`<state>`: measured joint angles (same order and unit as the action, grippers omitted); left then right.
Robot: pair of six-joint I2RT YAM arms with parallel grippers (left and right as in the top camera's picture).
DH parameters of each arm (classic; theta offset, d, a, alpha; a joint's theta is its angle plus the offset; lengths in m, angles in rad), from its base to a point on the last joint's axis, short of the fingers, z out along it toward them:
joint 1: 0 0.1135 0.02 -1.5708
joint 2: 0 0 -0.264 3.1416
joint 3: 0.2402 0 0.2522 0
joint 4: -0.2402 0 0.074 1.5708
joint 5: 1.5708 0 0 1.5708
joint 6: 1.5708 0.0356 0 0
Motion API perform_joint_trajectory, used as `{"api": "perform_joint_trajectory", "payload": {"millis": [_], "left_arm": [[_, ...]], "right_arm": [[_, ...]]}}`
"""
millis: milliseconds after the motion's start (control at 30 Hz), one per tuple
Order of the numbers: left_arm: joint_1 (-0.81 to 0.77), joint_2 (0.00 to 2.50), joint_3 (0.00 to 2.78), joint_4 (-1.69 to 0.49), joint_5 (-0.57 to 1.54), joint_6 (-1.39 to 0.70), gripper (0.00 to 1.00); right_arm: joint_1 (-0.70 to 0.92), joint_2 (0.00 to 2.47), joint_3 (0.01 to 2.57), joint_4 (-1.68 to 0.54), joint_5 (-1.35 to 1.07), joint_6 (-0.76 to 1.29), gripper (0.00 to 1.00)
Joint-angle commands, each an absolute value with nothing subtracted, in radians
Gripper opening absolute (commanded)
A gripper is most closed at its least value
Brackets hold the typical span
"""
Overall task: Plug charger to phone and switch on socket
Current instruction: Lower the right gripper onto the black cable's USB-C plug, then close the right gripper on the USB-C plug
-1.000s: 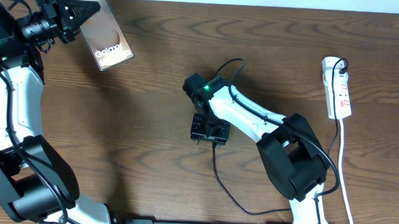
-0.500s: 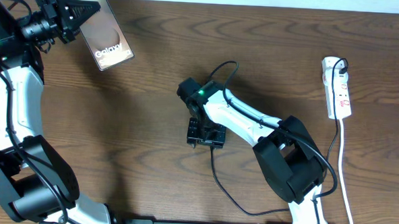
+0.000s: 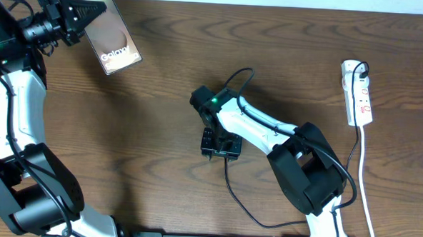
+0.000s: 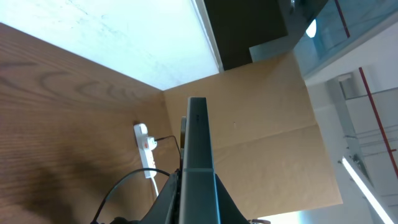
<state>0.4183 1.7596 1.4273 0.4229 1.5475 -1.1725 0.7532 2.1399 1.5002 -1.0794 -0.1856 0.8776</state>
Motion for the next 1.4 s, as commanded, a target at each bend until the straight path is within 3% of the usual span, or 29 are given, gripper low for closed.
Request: {"api": "perform_joint_trajectory", "payload": {"millis": [0, 400, 733, 1367], "left_arm": [[0.422, 1.736, 1.444, 0.429, 1.571, -1.159, 0.07], [0.422, 1.736, 1.444, 0.429, 1.571, -1.16, 0.07], [0.422, 1.736, 1.444, 0.429, 1.571, -1.16, 0.07], [0.422, 1.736, 1.444, 0.429, 1.571, -1.16, 0.08]], "right_arm": [[0.774, 2.14, 1.481, -1.068, -0.17, 0.885, 0.46], [0.775, 2.14, 1.481, -1.063, -0.171, 0.885, 0.33], [0.775, 2.14, 1.481, -1.062, -0.171, 0.886, 0.1], [0.768, 2.14, 1.483, -1.041, -0.194, 0.876, 0.01]]}}
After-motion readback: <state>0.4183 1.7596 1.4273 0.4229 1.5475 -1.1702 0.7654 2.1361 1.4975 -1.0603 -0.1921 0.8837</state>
